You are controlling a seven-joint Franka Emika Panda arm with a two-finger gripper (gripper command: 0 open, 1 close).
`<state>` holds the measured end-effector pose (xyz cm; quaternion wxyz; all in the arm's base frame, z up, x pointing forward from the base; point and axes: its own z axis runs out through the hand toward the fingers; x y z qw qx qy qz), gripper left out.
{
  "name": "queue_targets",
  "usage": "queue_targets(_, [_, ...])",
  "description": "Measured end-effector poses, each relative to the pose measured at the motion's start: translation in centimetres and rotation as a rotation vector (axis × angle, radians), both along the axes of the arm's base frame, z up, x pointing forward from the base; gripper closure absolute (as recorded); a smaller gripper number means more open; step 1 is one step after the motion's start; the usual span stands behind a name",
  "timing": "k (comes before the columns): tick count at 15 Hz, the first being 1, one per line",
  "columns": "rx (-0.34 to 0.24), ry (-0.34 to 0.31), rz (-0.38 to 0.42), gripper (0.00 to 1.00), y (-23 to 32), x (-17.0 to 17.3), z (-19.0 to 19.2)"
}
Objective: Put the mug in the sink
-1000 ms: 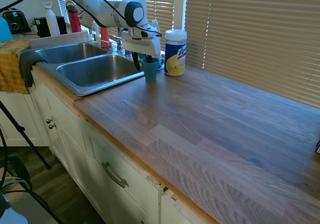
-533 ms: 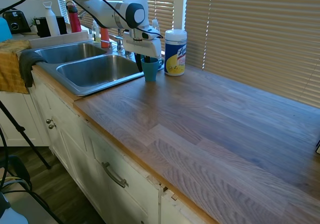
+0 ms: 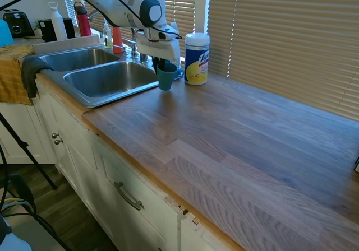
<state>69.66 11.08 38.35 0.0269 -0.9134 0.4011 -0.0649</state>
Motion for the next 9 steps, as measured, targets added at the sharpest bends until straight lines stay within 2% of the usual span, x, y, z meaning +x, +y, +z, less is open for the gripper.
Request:
queue_targets(5, [-0.021,-0.035,0.075,1.00,6.7,-2.1,3.4])
queue_targets(9, [-0.031,-0.032,0.109,1.00,14.2,-3.0,1.5])
